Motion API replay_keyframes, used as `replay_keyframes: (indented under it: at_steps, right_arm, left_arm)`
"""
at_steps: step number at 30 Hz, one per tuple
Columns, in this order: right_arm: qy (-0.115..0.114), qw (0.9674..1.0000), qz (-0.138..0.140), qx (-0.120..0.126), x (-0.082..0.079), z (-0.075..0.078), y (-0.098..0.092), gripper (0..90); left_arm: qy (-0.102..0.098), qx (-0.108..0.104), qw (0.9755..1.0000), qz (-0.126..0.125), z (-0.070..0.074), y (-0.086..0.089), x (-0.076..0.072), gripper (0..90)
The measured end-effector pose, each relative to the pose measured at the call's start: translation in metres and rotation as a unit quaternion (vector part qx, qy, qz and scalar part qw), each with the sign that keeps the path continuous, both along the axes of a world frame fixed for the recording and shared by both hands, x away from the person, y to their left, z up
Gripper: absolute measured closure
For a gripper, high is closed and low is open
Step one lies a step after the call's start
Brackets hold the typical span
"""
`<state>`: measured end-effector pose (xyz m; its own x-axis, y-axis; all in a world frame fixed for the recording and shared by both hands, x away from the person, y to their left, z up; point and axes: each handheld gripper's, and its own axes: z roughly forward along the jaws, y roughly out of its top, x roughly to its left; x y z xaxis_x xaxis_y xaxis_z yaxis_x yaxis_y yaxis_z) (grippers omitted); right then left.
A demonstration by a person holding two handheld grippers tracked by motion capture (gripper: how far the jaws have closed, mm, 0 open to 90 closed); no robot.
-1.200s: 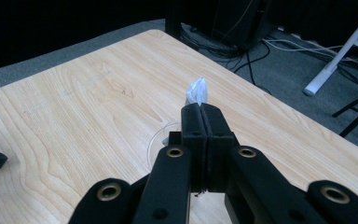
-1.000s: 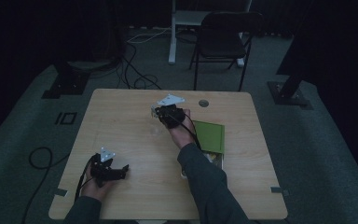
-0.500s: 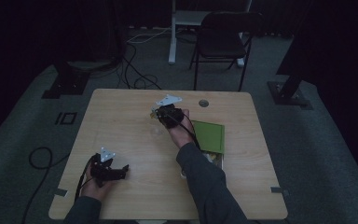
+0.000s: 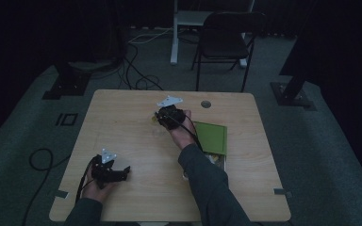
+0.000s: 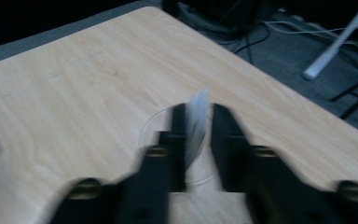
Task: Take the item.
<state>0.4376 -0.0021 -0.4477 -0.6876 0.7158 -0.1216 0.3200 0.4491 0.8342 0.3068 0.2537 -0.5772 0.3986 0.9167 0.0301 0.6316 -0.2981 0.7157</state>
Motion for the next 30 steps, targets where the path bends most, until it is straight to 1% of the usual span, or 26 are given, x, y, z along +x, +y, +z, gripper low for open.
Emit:
replay_keyframes:
  at_steps: [1,7,13,15,17,19,20,25,27,30]
  right_arm:
    - [-0.001,1.0,-0.005,0.001,0.0,0.0,0.0,73.6]
    - [-0.002,1.0,-0.005,0.001,-0.001,0.002,-0.002,72.6]
    - [-0.009,0.9999,-0.008,0.005,-0.005,0.008,-0.008,69.1]
    - [-0.007,0.9999,-0.008,0.01,-0.007,0.01,-0.011,67.7]
    - [0.006,0.9998,-0.002,0.021,-0.01,0.012,-0.014,67.0]
    - [0.004,0.9998,0.0,0.02,-0.011,0.012,-0.015,66.7]
    - [0.001,0.9999,0.003,0.016,-0.014,0.014,-0.016,66.4]
    - [0.002,0.9998,0.008,0.016,-0.02,0.015,-0.018,65.3]
    - [0.006,0.9997,0.016,0.016,-0.023,0.012,-0.02,65.2]
    - [0.01,0.9997,0.019,0.014,-0.025,0.009,-0.021,65.0]
  left_arm:
    - [0.0,0.0,1.0,0.0,0.0,0.0,0.0,8.0]
    - [0.0,0.0,1.0,0.0,0.0,0.0,0.0,8.0]
    - [-0.001,0.0,1.0,0.001,0.0,0.0,0.0,8.0]
    - [-0.001,0.0,1.0,0.0,0.0,0.0,0.0,8.0]
    - [-0.001,0.0,1.0,0.0,0.0,0.0,0.0,8.0]
    - [-0.001,0.0,1.0,0.0,0.0,0.0,0.0,8.0]
    - [-0.001,0.0,1.0,0.0,0.0,0.0,0.0,8.0]
    - [-0.001,0.0,1.0,0.001,0.0,0.0,0.0,8.0]
    - [-0.001,0.0,1.0,0.001,0.0,0.0,0.0,8.0]
    - [-0.001,-0.001,1.0,0.001,0.0,0.0,0.0,8.0]
